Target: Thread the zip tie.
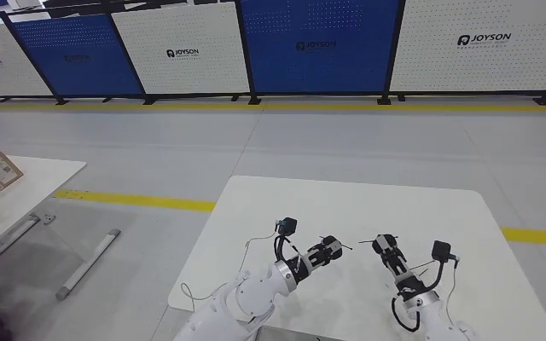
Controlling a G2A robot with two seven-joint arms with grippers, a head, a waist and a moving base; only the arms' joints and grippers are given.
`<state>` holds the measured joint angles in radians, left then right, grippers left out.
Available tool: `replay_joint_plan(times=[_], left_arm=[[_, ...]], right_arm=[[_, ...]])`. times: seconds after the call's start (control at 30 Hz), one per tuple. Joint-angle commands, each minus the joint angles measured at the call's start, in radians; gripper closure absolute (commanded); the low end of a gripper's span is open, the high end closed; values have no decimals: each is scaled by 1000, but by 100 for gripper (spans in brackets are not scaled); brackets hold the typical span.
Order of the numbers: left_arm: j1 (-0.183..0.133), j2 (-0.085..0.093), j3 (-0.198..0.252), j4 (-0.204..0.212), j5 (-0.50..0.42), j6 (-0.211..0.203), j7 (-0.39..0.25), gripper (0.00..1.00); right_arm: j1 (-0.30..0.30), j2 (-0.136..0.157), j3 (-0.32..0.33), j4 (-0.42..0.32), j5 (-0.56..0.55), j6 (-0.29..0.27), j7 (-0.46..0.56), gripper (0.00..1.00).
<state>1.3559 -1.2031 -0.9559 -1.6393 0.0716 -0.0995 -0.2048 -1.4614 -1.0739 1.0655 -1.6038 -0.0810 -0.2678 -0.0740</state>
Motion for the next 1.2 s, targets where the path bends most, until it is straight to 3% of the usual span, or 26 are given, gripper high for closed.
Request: replay_joint_plan(times=[0.0, 0.2, 0.8, 0.97, 1.17], left_arm=[[0, 0, 0, 0, 0, 0, 0, 100], [0, 0, 0, 0, 0, 0, 0, 100], [0, 0, 0, 0, 0, 0, 0, 100], [0, 0, 0, 0, 0, 0, 0, 100], [0, 0, 0, 0, 0, 0, 0, 100]], right_arm=[[-15, -2, 5, -2, -10, -15, -21, 100], [-45, -14, -22, -24, -77, 13, -39, 100], [-74, -22, 8, -52, -27, 5, -24, 100], [-80, -25, 17, -59, -25, 39, -3, 100], [-80, -25, 17, -59, -25, 39, -3, 100]])
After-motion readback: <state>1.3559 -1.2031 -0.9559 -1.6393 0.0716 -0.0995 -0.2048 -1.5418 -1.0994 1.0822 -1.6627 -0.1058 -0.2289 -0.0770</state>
